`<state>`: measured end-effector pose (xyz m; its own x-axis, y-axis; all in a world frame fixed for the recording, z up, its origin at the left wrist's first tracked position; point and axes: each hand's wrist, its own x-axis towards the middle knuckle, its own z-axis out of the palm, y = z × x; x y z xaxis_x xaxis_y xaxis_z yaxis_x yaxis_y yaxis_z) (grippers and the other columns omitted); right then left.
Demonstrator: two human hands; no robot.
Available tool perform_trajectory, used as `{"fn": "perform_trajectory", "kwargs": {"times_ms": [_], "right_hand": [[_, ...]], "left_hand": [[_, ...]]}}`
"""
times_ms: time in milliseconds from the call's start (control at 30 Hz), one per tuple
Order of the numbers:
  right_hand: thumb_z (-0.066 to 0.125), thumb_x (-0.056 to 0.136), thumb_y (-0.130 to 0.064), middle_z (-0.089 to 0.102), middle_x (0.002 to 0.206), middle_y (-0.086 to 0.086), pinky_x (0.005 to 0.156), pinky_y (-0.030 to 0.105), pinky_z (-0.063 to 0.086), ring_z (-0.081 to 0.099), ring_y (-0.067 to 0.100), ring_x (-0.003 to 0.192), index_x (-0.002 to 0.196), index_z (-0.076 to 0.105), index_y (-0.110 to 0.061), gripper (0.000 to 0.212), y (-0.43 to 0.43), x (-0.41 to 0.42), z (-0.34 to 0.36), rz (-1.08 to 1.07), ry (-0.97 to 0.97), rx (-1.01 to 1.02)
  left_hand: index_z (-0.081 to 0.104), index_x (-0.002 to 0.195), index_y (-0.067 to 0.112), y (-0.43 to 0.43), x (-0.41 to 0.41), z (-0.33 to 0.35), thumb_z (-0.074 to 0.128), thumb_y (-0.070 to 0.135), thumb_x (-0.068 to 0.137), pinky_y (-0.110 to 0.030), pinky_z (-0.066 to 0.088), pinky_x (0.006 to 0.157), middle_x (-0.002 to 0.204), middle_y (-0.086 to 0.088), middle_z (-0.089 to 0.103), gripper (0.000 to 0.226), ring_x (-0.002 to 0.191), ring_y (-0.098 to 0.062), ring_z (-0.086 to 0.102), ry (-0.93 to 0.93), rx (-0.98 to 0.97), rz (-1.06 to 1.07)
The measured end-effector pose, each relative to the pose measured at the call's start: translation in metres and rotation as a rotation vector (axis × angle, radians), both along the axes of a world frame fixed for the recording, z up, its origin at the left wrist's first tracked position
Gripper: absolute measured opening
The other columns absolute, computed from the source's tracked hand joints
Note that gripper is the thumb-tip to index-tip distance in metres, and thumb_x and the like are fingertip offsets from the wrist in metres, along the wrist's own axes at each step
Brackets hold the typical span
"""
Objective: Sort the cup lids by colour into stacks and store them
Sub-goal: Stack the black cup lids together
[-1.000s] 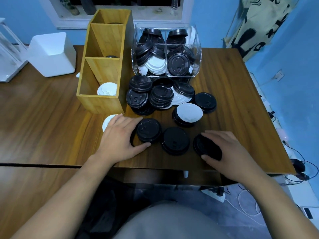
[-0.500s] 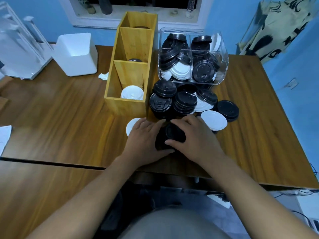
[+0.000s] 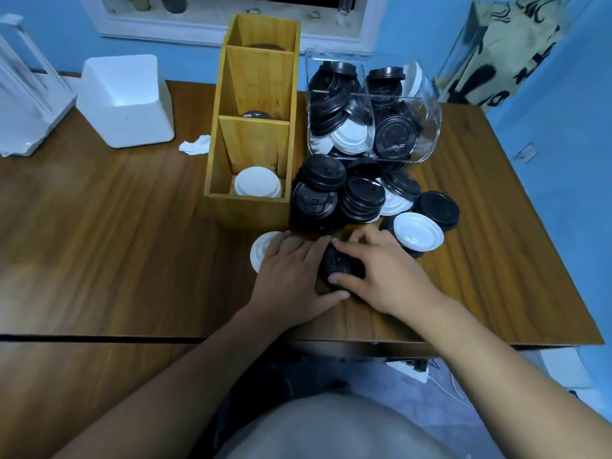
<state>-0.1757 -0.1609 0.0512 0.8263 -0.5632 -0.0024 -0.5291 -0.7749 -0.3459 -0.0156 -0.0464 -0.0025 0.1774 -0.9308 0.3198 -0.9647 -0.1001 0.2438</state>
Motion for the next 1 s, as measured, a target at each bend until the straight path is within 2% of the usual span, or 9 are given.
{"fn": "perform_trajectory", "kwargs": {"times_ms": [167, 267, 367, 467, 600, 733, 867, 933, 1000], "right_hand": [[0.06, 0.089, -0.062, 0.05, 0.126, -0.005, 0.098, 0.033, 0.044, 0.046, 0.019, 0.107, 0.149, 0.048, -0.028, 0.07, 0.004, -0.002, 0.007, 0.053, 0.085, -0.071], [0.064, 0.094, -0.045, 0.061, 0.117, -0.011, 0.093, 0.027, 0.045, 0.056, 0.015, 0.107, 0.138, 0.06, -0.025, 0.049, -0.014, -0.023, 0.014, -0.038, -0.178, 0.066], [0.064, 0.095, -0.013, 0.062, 0.109, -0.011, 0.086, 0.028, 0.045, 0.059, 0.016, 0.097, 0.123, 0.068, -0.019, 0.029, -0.06, -0.058, 0.016, -0.244, -0.416, -0.044], [0.061, 0.088, -0.002, 0.057, 0.134, 0.0, 0.105, 0.042, 0.044, 0.047, 0.023, 0.122, 0.132, 0.061, -0.022, 0.048, -0.111, -0.086, 0.009, -0.352, -0.249, -0.038], [0.067, 0.085, -0.006, 0.031, 0.162, 0.004, 0.122, 0.047, 0.023, 0.02, 0.028, 0.149, 0.151, 0.043, -0.026, 0.073, -0.146, -0.099, 0.002, -0.205, 0.059, 0.133], [0.068, 0.089, -0.036, 0.044, 0.148, 0.0, 0.104, 0.046, 0.044, 0.042, 0.026, 0.133, 0.151, 0.041, -0.03, 0.068, -0.147, -0.112, 0.0, -0.213, 0.201, -0.071], [0.06, 0.088, -0.061, 0.052, 0.122, -0.005, 0.088, 0.04, 0.049, 0.05, 0.021, 0.114, 0.145, 0.044, -0.038, 0.064, -0.131, -0.129, 0.006, -0.286, 0.268, -0.142], [0.064, 0.089, -0.051, 0.052, 0.125, -0.006, 0.092, 0.039, 0.048, 0.046, 0.019, 0.117, 0.143, 0.045, -0.04, 0.058, -0.132, -0.134, 0.015, -0.253, 0.245, -0.078], [0.067, 0.09, -0.027, 0.045, 0.138, -0.006, 0.105, 0.041, 0.043, 0.037, 0.018, 0.129, 0.142, 0.046, -0.039, 0.058, -0.141, -0.133, 0.024, -0.201, 0.162, 0.071]], "left_hand": [[0.064, 0.13, 0.018, 0.002, -0.004, 0.002, 0.063, 0.073, 0.076, -0.046, 0.033, 0.116, 0.113, 0.004, 0.07, 0.077, 0.111, -0.021, 0.062, 0.009, -0.053, -0.016], [0.063, 0.132, 0.019, 0.001, -0.005, 0.003, 0.063, 0.076, 0.076, -0.049, 0.034, 0.116, 0.117, 0.004, 0.069, 0.08, 0.113, -0.021, 0.061, -0.004, -0.028, -0.002], [0.059, 0.137, 0.02, 0.0, -0.005, 0.005, 0.06, 0.08, 0.077, -0.047, 0.031, 0.119, 0.123, 0.004, 0.067, 0.084, 0.117, -0.021, 0.058, -0.028, 0.028, 0.028], [0.06, 0.136, 0.018, -0.003, -0.009, 0.007, 0.061, 0.079, 0.077, -0.047, 0.033, 0.118, 0.123, 0.002, 0.067, 0.086, 0.116, -0.023, 0.06, -0.032, 0.039, 0.056], [0.06, 0.135, 0.018, -0.013, -0.016, 0.011, 0.064, 0.077, 0.075, -0.045, 0.032, 0.117, 0.119, 0.004, 0.067, 0.084, 0.111, -0.022, 0.059, -0.034, 0.058, 0.086], [0.059, 0.136, 0.02, -0.016, -0.021, 0.013, 0.066, 0.075, 0.074, -0.042, 0.031, 0.116, 0.114, 0.007, 0.065, 0.084, 0.106, -0.019, 0.056, -0.028, 0.057, 0.096], [0.06, 0.135, 0.019, -0.017, -0.022, 0.013, 0.069, 0.074, 0.073, -0.045, 0.032, 0.116, 0.113, 0.008, 0.065, 0.084, 0.105, -0.019, 0.057, -0.026, 0.051, 0.098], [0.06, 0.135, 0.018, -0.017, -0.022, 0.012, 0.069, 0.074, 0.073, -0.045, 0.032, 0.117, 0.113, 0.008, 0.065, 0.084, 0.105, -0.019, 0.057, -0.036, 0.05, 0.1], [0.061, 0.135, 0.017, -0.018, -0.022, 0.011, 0.07, 0.074, 0.074, -0.045, 0.032, 0.117, 0.113, 0.007, 0.065, 0.084, 0.106, -0.019, 0.058, -0.043, 0.045, 0.095]]}}
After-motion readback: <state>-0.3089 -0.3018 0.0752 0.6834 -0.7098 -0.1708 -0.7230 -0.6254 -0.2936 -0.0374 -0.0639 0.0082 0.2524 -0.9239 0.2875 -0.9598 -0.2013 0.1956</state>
